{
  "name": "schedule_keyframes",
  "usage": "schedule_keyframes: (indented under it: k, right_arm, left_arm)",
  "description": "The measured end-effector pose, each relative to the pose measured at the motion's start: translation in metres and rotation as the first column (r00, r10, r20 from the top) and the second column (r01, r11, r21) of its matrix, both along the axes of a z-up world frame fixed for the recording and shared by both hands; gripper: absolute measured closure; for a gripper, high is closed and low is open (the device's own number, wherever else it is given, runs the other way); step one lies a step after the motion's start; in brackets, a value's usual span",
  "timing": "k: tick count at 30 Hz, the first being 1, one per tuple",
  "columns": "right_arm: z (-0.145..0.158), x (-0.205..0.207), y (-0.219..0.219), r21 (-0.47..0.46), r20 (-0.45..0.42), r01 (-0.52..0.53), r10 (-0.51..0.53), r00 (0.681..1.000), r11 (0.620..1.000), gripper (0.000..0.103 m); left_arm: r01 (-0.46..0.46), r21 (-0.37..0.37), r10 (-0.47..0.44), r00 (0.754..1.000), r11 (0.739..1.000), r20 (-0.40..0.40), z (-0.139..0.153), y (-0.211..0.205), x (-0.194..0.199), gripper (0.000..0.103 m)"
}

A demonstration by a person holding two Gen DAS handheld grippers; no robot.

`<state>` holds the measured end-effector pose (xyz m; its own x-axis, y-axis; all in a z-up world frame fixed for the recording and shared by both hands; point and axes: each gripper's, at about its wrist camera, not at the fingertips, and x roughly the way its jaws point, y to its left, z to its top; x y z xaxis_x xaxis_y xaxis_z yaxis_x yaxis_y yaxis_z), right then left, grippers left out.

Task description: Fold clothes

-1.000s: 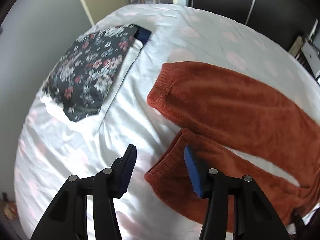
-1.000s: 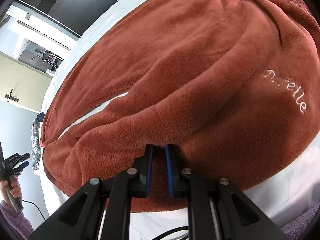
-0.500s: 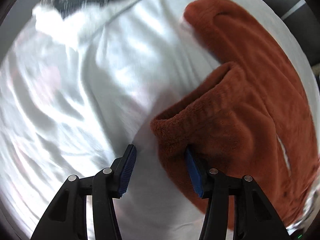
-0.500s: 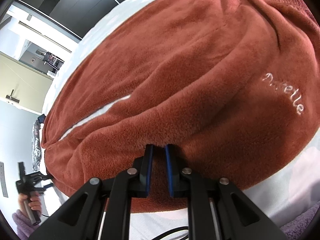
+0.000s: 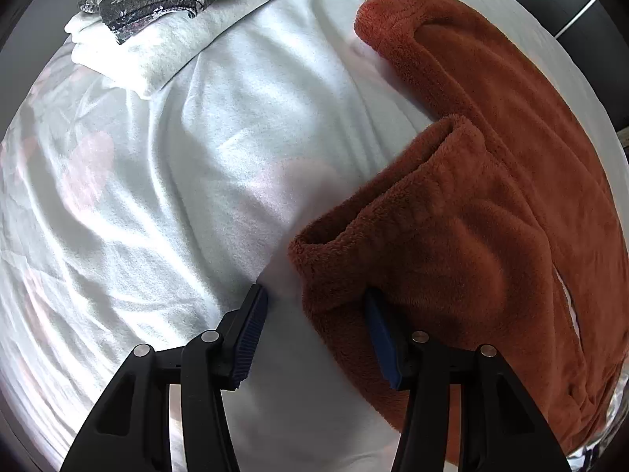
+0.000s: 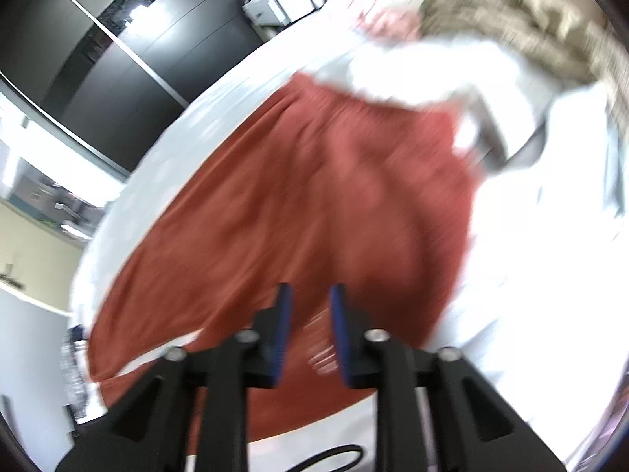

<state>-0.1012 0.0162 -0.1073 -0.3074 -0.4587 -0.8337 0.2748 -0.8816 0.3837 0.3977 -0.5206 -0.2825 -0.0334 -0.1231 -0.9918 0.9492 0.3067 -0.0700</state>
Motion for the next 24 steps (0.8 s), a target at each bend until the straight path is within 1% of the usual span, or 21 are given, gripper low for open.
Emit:
schedule_keyframes:
  k: [3,4,6,8,12,16,18,19,20,23,24]
  right_arm:
    - [0.01,-0.029,0.024,0.08,-0.031,0.03,-0.027,0.999,0.996,0.067]
    - [0.011,-0.037,0.035,0.093,-0.03,0.038,-0.035,0.999,0.995,0.065]
    - [0.011,-0.063,0.046,0.118,-0.024,0.052,-0.049,0.999,0.992,0.064]
    - [-0.001,-0.078,0.053,0.124,-0.003,0.049,-0.049,0.999,0.991,0.064]
    - [-0.024,-0.101,0.068,0.103,0.062,0.013,-0.019,0.998,0.995,0.064]
    - [-0.04,-0.114,0.059,0.123,0.067,-0.016,0.007,0.998,0.992,0.064]
    - [-0.046,-0.118,0.056,0.126,0.074,-0.019,0.009,0.997,0.992,0.065]
    - [-0.05,-0.12,0.055,0.125,0.083,-0.017,0.007,0.996,0.992,0.067]
    - [-0.051,-0.118,0.054,0.127,0.083,-0.018,0.008,0.997,0.992,0.075]
    - [-0.049,-0.114,0.053,0.142,0.069,-0.016,0.006,0.998,0.99,0.091]
    - [-0.046,-0.112,0.054,0.154,0.057,-0.012,0.003,0.998,0.988,0.092]
  left_arm:
    - [-0.001,0.006,0.001,1.0,1.0,-0.005,-0.001,-0.001,0.001,0.051]
    - [0.0,0.009,0.0,1.0,1.0,-0.003,-0.001,-0.002,0.001,0.051]
    - [0.003,0.013,-0.003,1.0,1.0,0.002,-0.002,-0.003,0.0,0.051]
    - [0.006,0.016,-0.006,1.0,1.0,0.005,-0.002,-0.004,0.0,0.051]
    - [0.006,0.018,-0.006,1.0,1.0,0.006,-0.003,-0.005,0.0,0.051]
    - [0.006,0.016,-0.006,1.0,1.0,0.015,-0.003,-0.006,0.0,0.05]
    - [0.005,0.01,-0.005,1.0,1.0,0.02,-0.002,-0.006,-0.001,0.053]
    - [0.007,0.002,-0.007,1.0,1.0,0.02,0.0,-0.005,-0.002,0.059]
    - [0.016,-0.006,-0.016,1.0,1.0,0.021,0.003,-0.005,-0.004,0.068]
    - [0.06,-0.026,-0.059,0.998,0.998,0.028,0.013,-0.003,-0.011,0.091]
    - [0.072,-0.033,-0.072,0.997,0.997,0.029,0.017,-0.002,-0.013,0.094]
